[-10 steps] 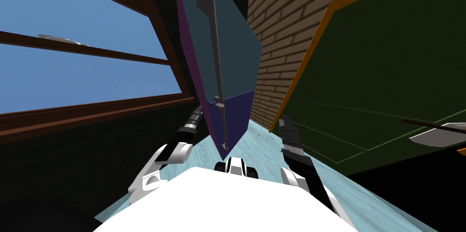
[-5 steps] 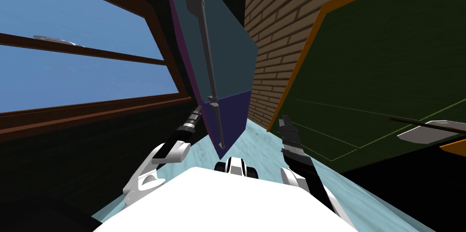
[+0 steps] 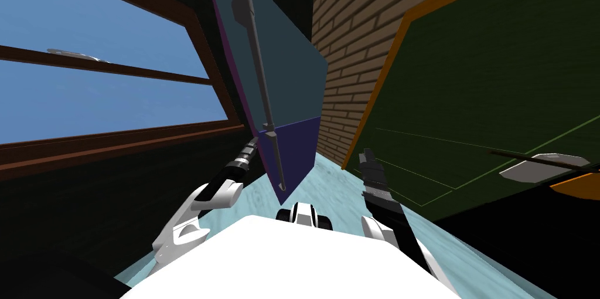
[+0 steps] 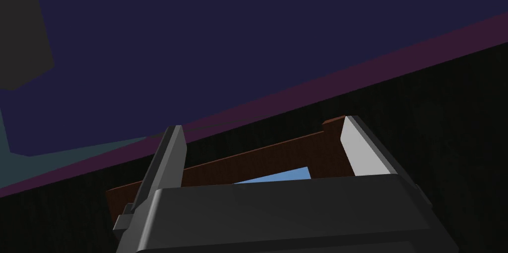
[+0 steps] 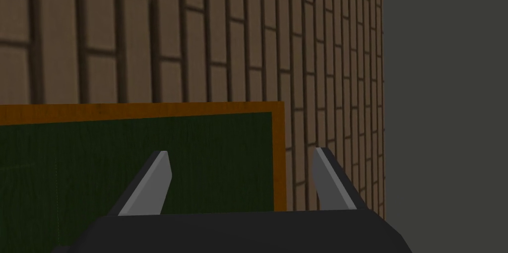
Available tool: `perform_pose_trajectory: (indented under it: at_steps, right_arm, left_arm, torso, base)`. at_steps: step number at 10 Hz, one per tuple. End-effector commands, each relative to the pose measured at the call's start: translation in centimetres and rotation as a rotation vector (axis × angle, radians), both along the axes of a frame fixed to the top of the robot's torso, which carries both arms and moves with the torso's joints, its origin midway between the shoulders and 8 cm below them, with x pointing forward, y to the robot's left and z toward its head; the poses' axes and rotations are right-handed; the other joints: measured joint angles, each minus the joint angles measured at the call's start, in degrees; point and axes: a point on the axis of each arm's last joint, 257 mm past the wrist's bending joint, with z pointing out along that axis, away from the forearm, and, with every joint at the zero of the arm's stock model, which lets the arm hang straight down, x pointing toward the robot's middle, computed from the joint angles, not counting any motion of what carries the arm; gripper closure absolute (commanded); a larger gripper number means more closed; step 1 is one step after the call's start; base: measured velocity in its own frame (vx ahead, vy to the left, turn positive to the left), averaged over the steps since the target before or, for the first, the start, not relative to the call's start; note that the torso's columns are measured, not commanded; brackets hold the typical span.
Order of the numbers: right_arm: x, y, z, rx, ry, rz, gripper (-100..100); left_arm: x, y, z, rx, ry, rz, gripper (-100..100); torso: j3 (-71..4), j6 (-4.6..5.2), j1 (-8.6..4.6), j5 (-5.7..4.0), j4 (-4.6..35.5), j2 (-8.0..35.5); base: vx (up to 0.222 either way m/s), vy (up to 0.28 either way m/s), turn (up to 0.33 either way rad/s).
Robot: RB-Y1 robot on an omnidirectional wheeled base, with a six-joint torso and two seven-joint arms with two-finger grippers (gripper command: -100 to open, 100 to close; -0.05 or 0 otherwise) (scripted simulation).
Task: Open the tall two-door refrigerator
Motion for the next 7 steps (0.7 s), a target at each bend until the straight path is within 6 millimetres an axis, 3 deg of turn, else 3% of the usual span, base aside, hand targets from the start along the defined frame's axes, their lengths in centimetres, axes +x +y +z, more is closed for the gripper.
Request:
perform_pose_trajectory:
  at_steps: [1, 7]
  right_arm:
    - [0.0, 0.0, 0.0, 0.0, 0.0, 0.0, 0]
    - [0.0, 0.0, 0.0, 0.0, 0.0, 0.0, 0]
  left_arm:
    - [0.0, 0.9, -0.7, -0.001, 0.048, 0.022, -100]
    - [-0.4, 3.0, -1.5, 0.008, 0.141, 0.074, -100]
  torso:
    - [-0.1, 0.03, 0.01, 0.01, -0.1, -0.1]
    - [-0.4, 0.34, -0.1, 0.05, -0.3, -0.6]
  base:
    - [-0.014, -0.084, -0.017]
    - [-0.016, -0.092, -0.004]
